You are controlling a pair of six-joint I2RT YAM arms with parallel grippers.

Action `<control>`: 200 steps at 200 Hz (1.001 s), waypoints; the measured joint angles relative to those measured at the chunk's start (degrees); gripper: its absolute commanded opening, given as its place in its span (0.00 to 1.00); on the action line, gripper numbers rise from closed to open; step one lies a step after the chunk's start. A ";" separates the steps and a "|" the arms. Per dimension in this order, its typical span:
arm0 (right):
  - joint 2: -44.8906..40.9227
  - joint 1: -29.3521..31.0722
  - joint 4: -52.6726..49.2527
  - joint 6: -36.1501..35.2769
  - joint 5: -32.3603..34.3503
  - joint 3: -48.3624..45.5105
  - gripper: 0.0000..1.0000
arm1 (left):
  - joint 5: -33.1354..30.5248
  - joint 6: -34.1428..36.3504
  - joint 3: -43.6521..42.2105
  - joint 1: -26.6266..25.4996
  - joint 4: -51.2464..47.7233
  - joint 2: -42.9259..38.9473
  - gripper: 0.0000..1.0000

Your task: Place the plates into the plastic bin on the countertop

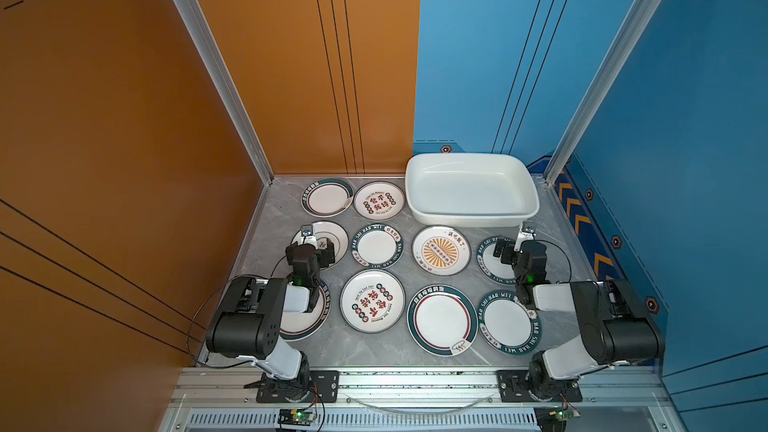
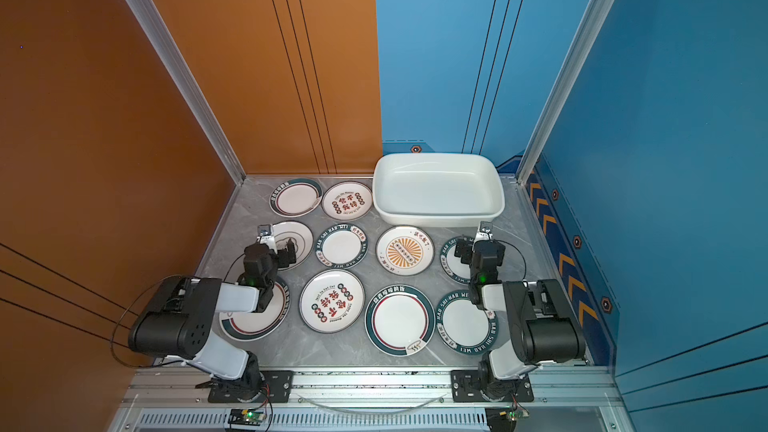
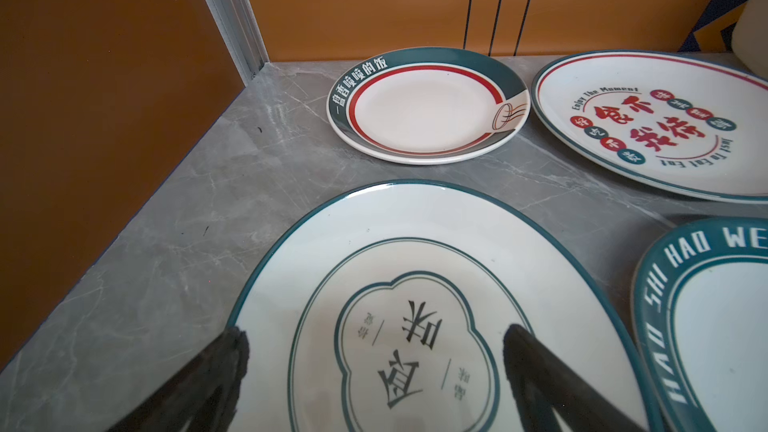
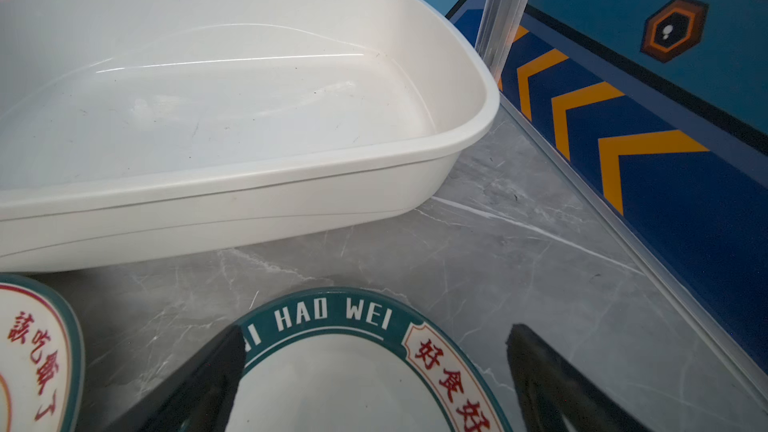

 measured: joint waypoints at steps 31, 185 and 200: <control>0.00 0.00 0.00 0.00 0.00 0.00 1.00 | 0.04 0.00 0.00 0.02 -0.09 0.00 0.98; 0.00 -0.04 0.00 0.00 -0.02 0.00 1.00 | 0.44 0.00 0.00 0.02 -0.48 0.00 0.98; 0.00 -0.22 0.00 0.00 -0.02 0.00 1.00 | 1.05 0.00 0.00 0.24 -0.48 0.00 0.98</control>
